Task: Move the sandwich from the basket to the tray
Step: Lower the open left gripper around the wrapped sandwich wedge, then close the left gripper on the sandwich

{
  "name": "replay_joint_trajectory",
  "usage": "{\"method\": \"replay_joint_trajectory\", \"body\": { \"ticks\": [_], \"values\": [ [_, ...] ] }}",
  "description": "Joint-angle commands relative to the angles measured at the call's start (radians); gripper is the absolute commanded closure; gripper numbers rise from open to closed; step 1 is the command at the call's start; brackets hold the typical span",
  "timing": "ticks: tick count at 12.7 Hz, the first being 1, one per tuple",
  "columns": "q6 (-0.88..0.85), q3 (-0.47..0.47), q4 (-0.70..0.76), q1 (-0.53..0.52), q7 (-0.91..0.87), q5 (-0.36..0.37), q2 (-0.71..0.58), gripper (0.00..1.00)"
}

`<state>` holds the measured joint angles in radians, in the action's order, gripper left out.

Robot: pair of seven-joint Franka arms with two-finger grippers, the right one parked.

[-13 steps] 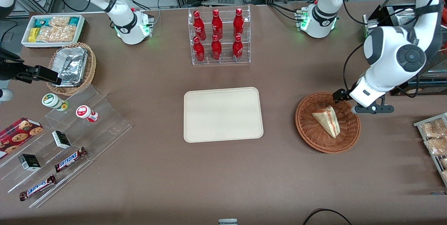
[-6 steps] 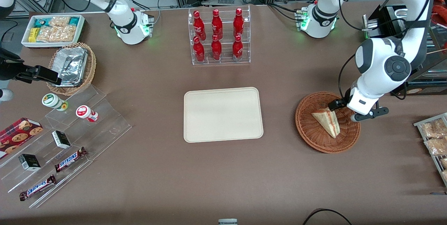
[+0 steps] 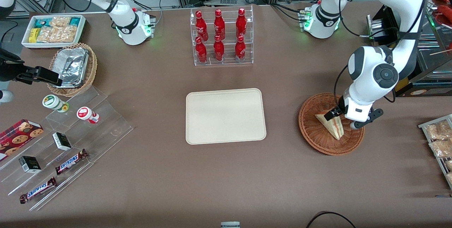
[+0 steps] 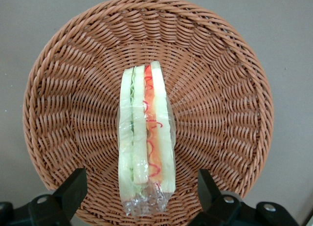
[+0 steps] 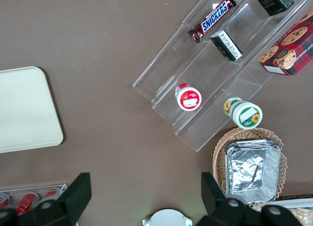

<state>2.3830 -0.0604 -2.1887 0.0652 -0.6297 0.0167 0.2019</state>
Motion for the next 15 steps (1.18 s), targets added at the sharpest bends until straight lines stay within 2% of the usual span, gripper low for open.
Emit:
{"method": "replay_joint_trajectory", "body": {
  "ticks": [1,8,9,10,11,12,15],
  "values": [
    [0.025,0.002,0.017,0.004,-0.022,0.002,0.031,0.00],
    [0.088,0.002,0.010,0.002,-0.048,0.002,0.103,0.00],
    [0.090,0.002,0.010,0.002,-0.050,0.002,0.108,0.15],
    [0.088,0.002,0.010,0.002,-0.056,0.002,0.106,0.59],
    [0.084,0.002,0.010,0.002,-0.061,0.002,0.105,0.92],
    [0.076,0.002,0.010,0.002,-0.056,0.002,0.099,1.00],
    [0.004,0.002,0.050,0.002,-0.035,0.005,0.077,1.00]
  ]
}}
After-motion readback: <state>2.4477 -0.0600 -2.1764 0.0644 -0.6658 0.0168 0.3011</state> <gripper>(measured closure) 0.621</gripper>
